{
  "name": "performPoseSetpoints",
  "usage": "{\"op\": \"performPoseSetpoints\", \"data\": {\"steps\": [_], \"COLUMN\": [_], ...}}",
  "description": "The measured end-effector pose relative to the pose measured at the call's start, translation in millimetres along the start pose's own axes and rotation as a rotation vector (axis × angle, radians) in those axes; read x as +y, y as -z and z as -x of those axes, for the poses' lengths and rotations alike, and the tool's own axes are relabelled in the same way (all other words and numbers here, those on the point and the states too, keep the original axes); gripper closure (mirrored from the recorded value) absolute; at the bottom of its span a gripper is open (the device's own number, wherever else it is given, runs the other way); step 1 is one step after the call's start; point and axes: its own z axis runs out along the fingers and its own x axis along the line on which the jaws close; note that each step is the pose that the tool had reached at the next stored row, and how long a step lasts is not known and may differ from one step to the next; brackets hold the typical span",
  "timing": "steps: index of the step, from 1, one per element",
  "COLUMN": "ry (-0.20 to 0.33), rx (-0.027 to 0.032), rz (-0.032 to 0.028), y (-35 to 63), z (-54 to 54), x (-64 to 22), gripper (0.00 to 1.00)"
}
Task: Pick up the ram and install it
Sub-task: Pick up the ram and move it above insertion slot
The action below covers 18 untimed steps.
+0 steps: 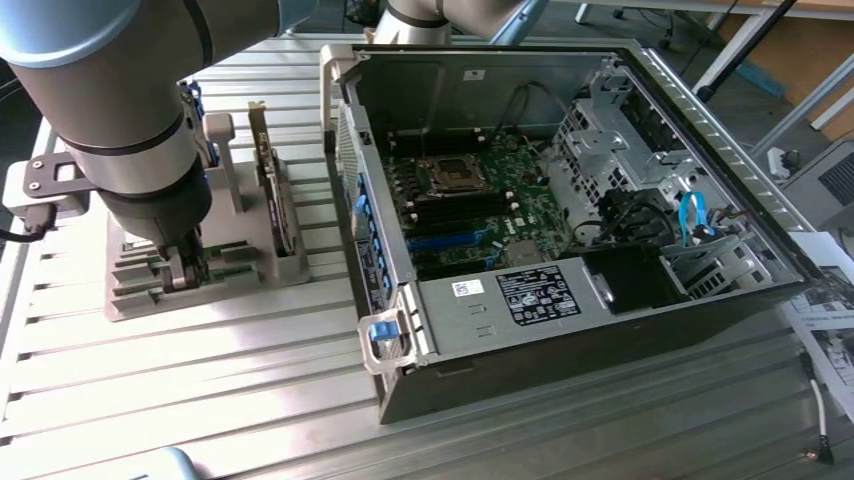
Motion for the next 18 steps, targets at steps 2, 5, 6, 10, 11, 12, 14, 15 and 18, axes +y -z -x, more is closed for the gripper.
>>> {"op": "performPoseSetpoints", "data": {"steps": [2, 5, 6, 10, 11, 12, 14, 15, 18], "ry": [0.0, 0.0, 0.0, 0.0, 0.0, 0.0, 0.0, 0.0, 0.0], "rx": [0.0001, 0.0001, 0.0, 0.0001, 0.0, 0.0, 0.0, 0.0, 0.0001], "rz": [0.0001, 0.0001, 0.0001, 0.0002, 0.0002, 0.0001, 0.0001, 0.0001, 0.0001], "y": [2.2, 4.8, 5.6, 10.0, 10.9, 11.7, 13.7, 14.5, 17.5], "z": [0.0, 0.0, 0.1, 0.1, 0.1, 0.1, 0.1, 0.1, 0.2], "x": [-0.1, -0.3, -0.4, -0.9, -1.0, -1.0, -1.3, -1.4, -1.6], "gripper": [0.88, 0.88, 0.88, 0.88, 0.88, 0.88, 0.88, 0.88, 0.88]}}
